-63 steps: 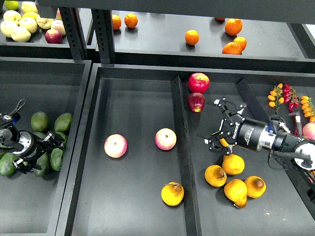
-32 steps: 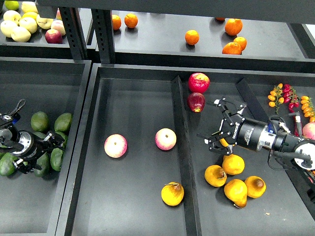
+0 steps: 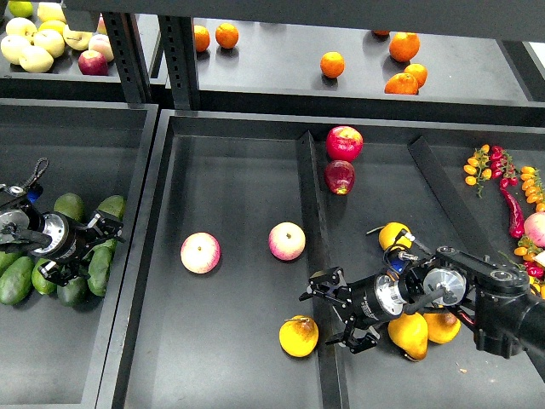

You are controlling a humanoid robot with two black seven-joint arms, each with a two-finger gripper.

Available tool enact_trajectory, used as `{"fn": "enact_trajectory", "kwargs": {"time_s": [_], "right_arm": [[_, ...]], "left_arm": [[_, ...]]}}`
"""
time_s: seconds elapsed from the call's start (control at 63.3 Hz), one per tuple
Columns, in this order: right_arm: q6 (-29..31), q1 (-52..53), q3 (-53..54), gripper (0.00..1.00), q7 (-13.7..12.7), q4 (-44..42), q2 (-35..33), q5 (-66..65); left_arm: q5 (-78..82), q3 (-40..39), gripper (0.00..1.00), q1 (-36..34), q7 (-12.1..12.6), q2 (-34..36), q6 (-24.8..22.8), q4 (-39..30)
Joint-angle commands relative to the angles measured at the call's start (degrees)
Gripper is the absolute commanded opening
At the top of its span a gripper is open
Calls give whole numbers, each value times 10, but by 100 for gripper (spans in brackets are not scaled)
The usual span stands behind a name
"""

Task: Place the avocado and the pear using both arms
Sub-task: 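Move the right gripper toward the yellow pear in the middle bin, then lower the right gripper around the yellow pear and close it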

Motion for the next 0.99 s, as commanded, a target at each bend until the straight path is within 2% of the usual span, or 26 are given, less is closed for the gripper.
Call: {"fn": "enact_trajectory", "kwargs": {"time_s": [0.0,0.347,0.979], "right_arm": [[0,-3,0,100,0,-9,5,-2],[0,-7,5,100,0,-46,48,-1],[0,-16,3,100,0,-59,61,-2]], "left_arm": [[0,0,100,0,0,0,0,0],[-1,0,100,-2,0,1,0,0],[-1,-4,100,-1,0,1,0,0]]}}
